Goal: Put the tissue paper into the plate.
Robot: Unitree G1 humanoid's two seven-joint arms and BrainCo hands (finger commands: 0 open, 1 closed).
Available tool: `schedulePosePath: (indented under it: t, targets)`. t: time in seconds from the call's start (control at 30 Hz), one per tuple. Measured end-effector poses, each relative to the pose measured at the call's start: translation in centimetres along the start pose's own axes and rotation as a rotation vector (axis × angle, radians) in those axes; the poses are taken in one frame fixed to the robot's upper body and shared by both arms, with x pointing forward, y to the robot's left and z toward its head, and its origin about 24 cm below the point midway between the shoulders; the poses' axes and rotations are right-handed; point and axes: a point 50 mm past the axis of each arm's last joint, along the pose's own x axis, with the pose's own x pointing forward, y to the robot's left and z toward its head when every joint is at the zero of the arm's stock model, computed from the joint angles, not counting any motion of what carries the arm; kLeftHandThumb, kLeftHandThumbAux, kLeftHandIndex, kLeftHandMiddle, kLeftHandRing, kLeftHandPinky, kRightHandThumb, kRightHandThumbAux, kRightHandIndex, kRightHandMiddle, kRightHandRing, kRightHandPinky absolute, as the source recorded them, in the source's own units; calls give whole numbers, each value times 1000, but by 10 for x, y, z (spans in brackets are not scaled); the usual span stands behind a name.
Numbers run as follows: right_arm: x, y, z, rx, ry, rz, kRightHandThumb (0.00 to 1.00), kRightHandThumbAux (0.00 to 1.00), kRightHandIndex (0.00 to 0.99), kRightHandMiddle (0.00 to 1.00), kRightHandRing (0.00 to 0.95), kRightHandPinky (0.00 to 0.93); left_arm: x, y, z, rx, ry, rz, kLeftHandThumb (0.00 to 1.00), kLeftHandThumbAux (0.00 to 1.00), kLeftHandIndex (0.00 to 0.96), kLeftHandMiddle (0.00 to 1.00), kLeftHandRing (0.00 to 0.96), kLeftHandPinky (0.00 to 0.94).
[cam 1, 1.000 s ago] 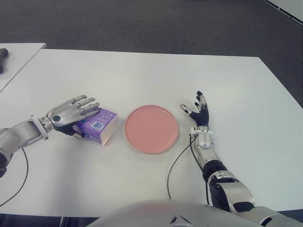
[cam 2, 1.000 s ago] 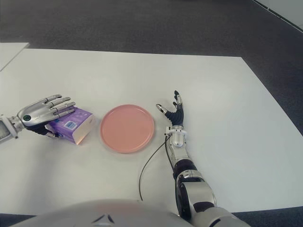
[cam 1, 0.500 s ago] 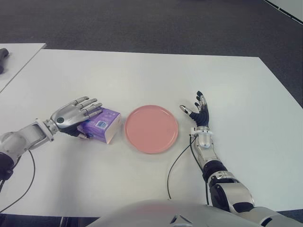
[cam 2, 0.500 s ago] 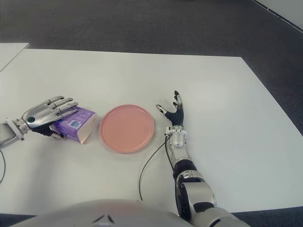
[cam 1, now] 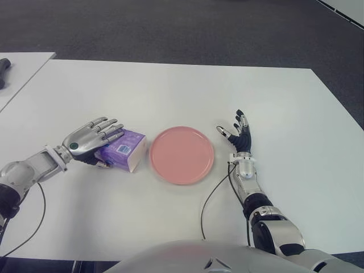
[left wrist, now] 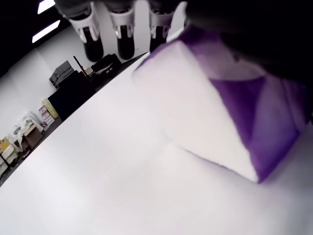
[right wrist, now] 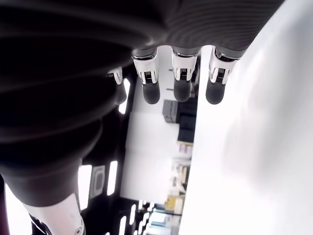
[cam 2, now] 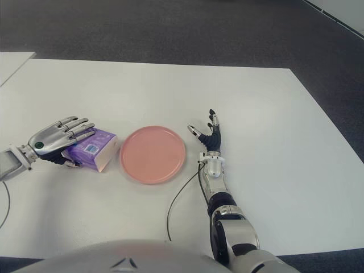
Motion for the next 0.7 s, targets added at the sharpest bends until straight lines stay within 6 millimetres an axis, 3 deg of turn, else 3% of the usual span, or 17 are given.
schedulePosePath:
  t: [0.1,0.2,0.37,0.7]
  targets:
    - [0,-1,-2,16,11,17,59,785,12,0,0,13,1,-3,3,-26,28,63,774,632,355,465,548,603]
    - [1,-3,-2,38,21,23,56,791,12,0,0,16,1,-6,4,-37,55,139,823,654,389,513,674,723]
    - [4,-5,-3,57,34,18,42,805,16,0,0,19,1,-10,9,-26,91,261,846,663,401,539,767,790]
    - [6,-5,-3,57,31,16,28,819,21,1,0,22,17,-6,11,32,100,367,852,665,403,547,814,814]
